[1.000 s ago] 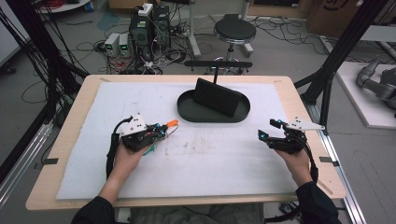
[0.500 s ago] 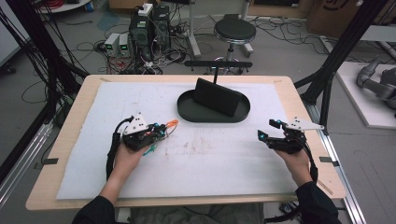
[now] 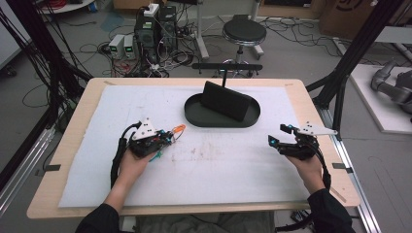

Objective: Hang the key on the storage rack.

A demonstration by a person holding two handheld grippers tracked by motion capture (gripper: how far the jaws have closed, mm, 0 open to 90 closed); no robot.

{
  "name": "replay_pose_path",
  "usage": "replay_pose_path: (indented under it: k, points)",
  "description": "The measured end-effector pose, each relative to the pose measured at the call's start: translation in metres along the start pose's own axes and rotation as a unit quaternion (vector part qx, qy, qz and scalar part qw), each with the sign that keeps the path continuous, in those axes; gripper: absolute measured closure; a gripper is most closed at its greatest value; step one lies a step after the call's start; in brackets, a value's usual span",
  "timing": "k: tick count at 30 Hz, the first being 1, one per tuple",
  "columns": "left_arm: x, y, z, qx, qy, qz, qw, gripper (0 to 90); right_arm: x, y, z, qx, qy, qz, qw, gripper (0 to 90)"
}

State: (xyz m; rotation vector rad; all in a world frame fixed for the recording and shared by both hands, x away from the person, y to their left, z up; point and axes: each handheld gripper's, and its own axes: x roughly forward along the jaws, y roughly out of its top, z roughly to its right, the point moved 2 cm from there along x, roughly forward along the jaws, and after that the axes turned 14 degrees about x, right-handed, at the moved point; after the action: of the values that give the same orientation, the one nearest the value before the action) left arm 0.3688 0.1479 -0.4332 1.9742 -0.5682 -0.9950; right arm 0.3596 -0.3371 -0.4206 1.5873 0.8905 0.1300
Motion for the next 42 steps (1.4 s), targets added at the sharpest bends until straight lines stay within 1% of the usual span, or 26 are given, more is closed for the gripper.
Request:
replay_pose_path:
  k: [3, 7, 8, 9, 10, 17, 19, 20, 23, 26, 30, 42]
  points:
    - [-0.002, 0.0, -0.001, -0.001, 0.0, 0.004, 1.0, 83.4, 0.0, 0.0, 0.0, -0.001, 0.0, 0.0, 1.0, 25.9]
    - [-0.006, 0.002, -0.002, -0.007, 0.002, 0.024, 0.9997, 83.6, 0.0, 0.0, 0.0, -0.001, 0.001, 0.0, 1.0, 25.9]
    - [-0.007, 0.003, -0.002, -0.003, 0.002, 0.024, 0.9997, 83.6, 0.0, 0.0, 0.0, -0.001, 0.0, 0.001, 1.0, 25.9]
    - [-0.007, 0.003, -0.001, -0.004, 0.002, 0.03, 0.9995, 83.6, 0.0, 0.0, 0.0, -0.001, 0.0, 0.0, 1.0, 25.9]
    - [-0.008, 0.004, -0.001, -0.003, 0.002, 0.03, 0.9995, 83.6, 0.0, 0.0, 0.0, -0.001, 0.0, 0.0, 1.0, 25.9]
    - [-0.012, 0.012, 0.0, 0.003, 0.0, 0.049, 0.9988, 83.7, 0.001, 0.0, 0.0, -0.001, 0.001, 0.0, 1.0, 26.0]
    - [-0.014, 0.014, 0.0, 0.005, 0.0, 0.051, 0.9987, 83.7, 0.001, 0.0, 0.0, -0.001, 0.001, 0.0, 1.0, 26.0]
    - [-0.014, 0.015, 0.001, 0.002, 0.001, 0.055, 0.9985, 83.7, 0.001, 0.0, 0.0, -0.001, 0.001, 0.0, 1.0, 26.0]
    - [-0.017, 0.019, 0.0, 0.004, 0.001, 0.061, 0.9981, 83.7, 0.001, 0.0, 0.0, -0.001, 0.001, 0.0, 1.0, 26.0]
    - [-0.019, 0.022, -0.001, 0.003, 0.001, 0.068, 0.9977, 83.7, 0.001, 0.0, 0.001, 0.0, 0.001, 0.001, 1.0, 26.1]
    - [-0.023, 0.027, -0.001, 0.002, 0.001, 0.075, 0.9972, 83.7, 0.0, 0.0, 0.001, 0.002, 0.002, 0.001, 1.0, 26.1]
    - [-0.03, 0.049, -0.002, 0.016, -0.006, 0.092, 0.9956, 83.7, 0.0, 0.001, 0.002, 0.005, 0.002, 0.003, 1.0, 26.1]
